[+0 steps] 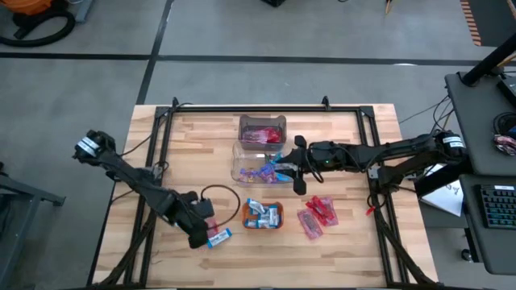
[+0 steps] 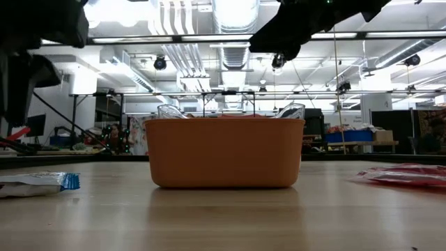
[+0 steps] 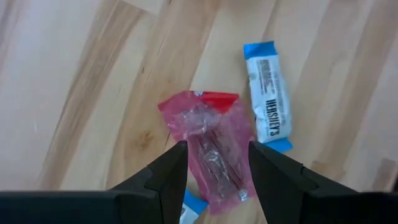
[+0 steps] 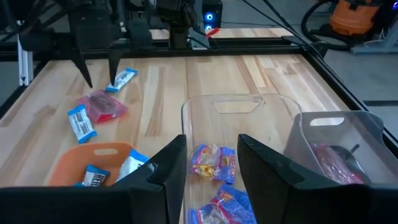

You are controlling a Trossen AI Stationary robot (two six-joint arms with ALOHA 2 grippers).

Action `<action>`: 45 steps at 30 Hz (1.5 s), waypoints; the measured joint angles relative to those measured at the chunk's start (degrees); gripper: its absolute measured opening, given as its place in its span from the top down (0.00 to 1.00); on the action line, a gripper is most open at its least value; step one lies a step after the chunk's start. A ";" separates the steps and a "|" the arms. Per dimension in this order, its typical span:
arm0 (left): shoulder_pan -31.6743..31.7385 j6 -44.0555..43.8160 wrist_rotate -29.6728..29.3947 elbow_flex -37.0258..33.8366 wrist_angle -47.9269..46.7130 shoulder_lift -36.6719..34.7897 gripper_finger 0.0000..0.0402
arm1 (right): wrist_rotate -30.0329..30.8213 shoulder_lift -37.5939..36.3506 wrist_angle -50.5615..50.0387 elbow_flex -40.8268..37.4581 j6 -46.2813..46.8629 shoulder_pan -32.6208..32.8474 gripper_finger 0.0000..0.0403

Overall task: Sort candy
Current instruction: Put the red candy into the black transparent bin

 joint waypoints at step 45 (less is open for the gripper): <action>-2.08 -2.04 -5.48 -1.85 4.35 12.79 0.96 | -0.20 0.00 -1.27 0.00 0.63 1.01 0.67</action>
